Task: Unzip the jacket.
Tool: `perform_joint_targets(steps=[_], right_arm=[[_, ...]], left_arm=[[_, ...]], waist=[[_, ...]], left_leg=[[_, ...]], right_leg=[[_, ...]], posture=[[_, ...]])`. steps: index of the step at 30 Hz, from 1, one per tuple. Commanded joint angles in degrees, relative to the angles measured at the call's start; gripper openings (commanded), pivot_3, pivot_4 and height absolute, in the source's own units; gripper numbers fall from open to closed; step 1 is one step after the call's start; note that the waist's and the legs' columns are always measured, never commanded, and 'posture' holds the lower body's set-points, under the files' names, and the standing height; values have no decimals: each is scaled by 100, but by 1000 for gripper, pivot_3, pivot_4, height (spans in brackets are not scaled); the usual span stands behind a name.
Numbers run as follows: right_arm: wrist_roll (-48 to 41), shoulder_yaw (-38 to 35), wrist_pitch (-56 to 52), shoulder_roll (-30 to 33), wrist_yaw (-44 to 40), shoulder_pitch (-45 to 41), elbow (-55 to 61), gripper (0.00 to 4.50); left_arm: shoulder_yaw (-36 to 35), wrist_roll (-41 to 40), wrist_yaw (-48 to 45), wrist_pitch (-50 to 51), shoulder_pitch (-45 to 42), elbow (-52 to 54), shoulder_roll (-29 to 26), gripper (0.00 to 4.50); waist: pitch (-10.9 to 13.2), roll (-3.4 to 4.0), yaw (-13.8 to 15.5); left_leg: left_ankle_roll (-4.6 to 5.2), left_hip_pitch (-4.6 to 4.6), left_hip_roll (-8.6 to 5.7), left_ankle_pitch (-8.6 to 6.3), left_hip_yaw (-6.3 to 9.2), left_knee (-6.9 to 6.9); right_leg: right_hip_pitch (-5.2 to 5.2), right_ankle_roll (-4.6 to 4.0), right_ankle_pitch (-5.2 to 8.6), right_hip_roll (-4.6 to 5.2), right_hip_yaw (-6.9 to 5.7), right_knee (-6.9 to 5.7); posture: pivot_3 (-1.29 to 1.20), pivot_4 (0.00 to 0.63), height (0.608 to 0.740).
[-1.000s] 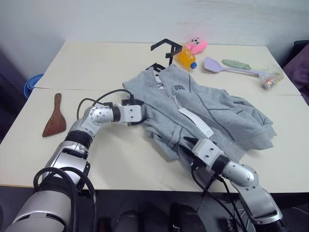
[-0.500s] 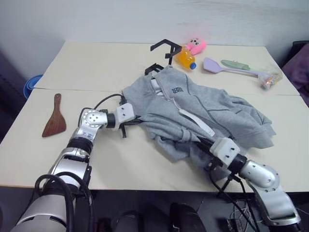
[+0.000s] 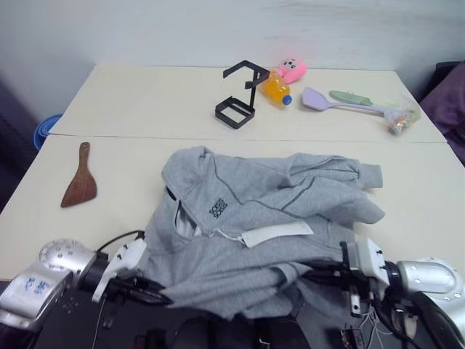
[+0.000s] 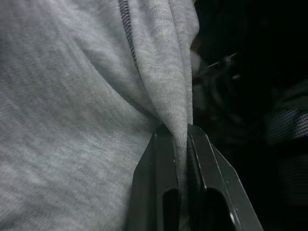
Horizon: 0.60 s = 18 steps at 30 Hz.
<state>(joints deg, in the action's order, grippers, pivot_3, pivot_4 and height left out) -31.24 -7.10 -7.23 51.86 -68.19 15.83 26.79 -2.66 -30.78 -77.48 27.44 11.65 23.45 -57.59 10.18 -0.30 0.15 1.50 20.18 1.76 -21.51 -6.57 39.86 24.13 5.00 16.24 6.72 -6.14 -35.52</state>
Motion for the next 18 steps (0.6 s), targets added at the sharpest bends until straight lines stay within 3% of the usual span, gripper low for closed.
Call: perform_joint_targets(steps=[1,8,9,10,14,18], right_arm=[[158,-662,245,205,-235,254,-336,0],[574,-1033,676,140,-129,311,-894,0],[284,-1108,371,151,-124,334,-796,0],[3,-1192,103,142,-108,363,-700,280],[-614,-1593,-807,316,-255,726,-358,1479],[-1396,-2468,-1822,314,146,809,-136,2787]], left_arm=[[-334,-297,515,497,486,628,60,37],[-322,-586,1256,618,799,1140,579,37],[-346,-694,1284,687,756,1147,607,37],[-380,-727,1373,704,685,1123,655,5],[-759,-1404,1436,1249,228,954,541,1129],[-1438,-2564,1367,2131,-396,601,252,2338]], waist=[[0,-1,9],[-1,1,0],[-1,1,-1],[-1,1,-1],[-2,3,62],[-3,6,106]], left_leg=[[-1,1,1,-3,1,1],[-5,-1,2,-7,-3,7],[-5,-1,2,-7,-3,9],[-5,-2,2,-7,-4,10],[-4,-1,1,-7,-2,13],[-3,-1,2,-7,-1,15]], right_leg=[[-1,0,0,0,0,1],[-4,-2,1,-5,-2,1],[-4,-3,2,-6,-2,0],[-4,-3,2,-6,-1,-1],[-5,-3,2,-4,-1,-1],[-8,-3,2,-3,0,-1]], posture=[[0,150,740],[0,150,740],[0,150,740],[0,150,740],[0,150,740],[0,150,740]])
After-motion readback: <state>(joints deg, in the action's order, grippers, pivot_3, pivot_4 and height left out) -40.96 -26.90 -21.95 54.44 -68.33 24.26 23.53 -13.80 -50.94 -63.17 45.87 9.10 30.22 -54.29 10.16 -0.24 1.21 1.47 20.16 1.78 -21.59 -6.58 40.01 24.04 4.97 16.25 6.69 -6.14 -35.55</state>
